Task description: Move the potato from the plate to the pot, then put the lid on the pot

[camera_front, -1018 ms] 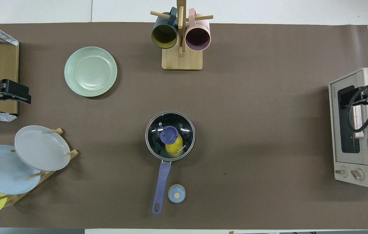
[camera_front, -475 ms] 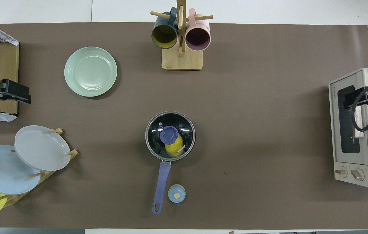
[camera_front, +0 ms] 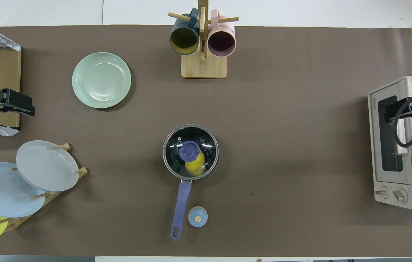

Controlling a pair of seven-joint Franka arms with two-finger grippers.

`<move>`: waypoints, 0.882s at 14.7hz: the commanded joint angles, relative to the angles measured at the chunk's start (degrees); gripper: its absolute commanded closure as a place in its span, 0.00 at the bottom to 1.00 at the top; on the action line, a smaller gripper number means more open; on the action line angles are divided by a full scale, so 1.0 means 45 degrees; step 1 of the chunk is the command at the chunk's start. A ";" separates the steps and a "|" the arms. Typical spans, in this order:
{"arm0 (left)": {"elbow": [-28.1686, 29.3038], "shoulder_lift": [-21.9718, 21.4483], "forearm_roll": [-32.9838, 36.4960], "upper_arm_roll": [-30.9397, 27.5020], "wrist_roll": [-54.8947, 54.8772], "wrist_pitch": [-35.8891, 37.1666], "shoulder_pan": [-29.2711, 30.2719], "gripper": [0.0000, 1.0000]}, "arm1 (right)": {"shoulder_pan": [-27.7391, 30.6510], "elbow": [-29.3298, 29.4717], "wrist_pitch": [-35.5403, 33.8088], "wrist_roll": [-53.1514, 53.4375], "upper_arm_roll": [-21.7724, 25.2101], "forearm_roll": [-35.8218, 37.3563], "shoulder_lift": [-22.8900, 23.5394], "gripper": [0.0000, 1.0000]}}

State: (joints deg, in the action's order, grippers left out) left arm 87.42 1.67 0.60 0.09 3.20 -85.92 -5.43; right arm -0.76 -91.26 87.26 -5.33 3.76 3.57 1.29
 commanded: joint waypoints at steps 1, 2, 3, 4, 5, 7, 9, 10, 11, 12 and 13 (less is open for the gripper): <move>0.0339 -0.0292 -0.0153 0.0058 0.0109 -0.0184 0.0152 0.00 | 0.0266 0.0027 -0.0094 -0.0105 -0.0074 -0.0128 -0.0053 0.00; 0.0339 -0.0292 -0.0153 0.0058 0.0109 -0.0184 0.0152 0.00 | 0.0266 0.0027 -0.0094 0.0263 -0.0074 -0.0128 -0.0053 0.00; 0.0339 -0.0292 -0.0153 0.0058 0.0109 -0.0184 0.0152 0.00 | 0.0247 0.0027 -0.0094 0.0789 -0.0074 -0.0148 -0.0053 0.00; 0.0339 -0.0292 -0.0153 0.0058 0.0109 -0.0164 0.0152 0.00 | 0.0247 0.0027 -0.0094 0.0987 -0.0074 -0.0148 -0.0053 0.00; 0.0339 -0.0292 -0.0153 0.0058 0.0109 -0.0184 0.0152 0.00 | 0.0228 0.0027 -0.0094 0.0970 -0.0074 -0.0148 -0.0053 0.00; 0.0339 -0.0292 -0.0153 0.0058 0.0109 -0.0184 0.0152 0.00 | 0.0189 0.0027 -0.0094 0.1028 -0.0074 -0.0148 -0.0053 0.00; 0.0339 -0.0292 -0.0153 0.0058 0.0109 -0.0184 0.0152 0.00 | 0.0247 0.0027 -0.0114 0.0990 -0.0094 -0.0283 -0.0053 0.00; 0.0339 -0.0292 -0.0153 0.0058 0.0109 -0.0184 0.0132 0.00 | 0.0247 0.0027 -0.0133 0.1028 -0.0074 -0.0459 -0.0053 0.00; 0.0339 -0.0292 -0.0153 0.0058 0.0109 -0.0184 0.0151 0.00 | 0.0247 0.0027 -0.0133 0.1067 -0.0055 -0.0480 -0.0053 0.00; 0.0339 -0.0292 -0.0153 0.0058 0.0109 -0.0184 0.0152 0.00 | 0.0247 0.0027 -0.0056 0.1087 -0.0055 -0.0480 -0.0053 0.00; 0.0339 -0.0292 -0.0153 0.0058 0.0109 -0.0184 0.0152 0.00 | 0.0247 0.0007 -0.0113 0.1048 -0.0055 -0.0480 -0.0072 0.00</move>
State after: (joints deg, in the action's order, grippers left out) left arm 87.42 1.67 0.60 0.09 3.21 -85.92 -5.43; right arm -0.38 -91.26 87.26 -1.32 3.83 2.61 1.29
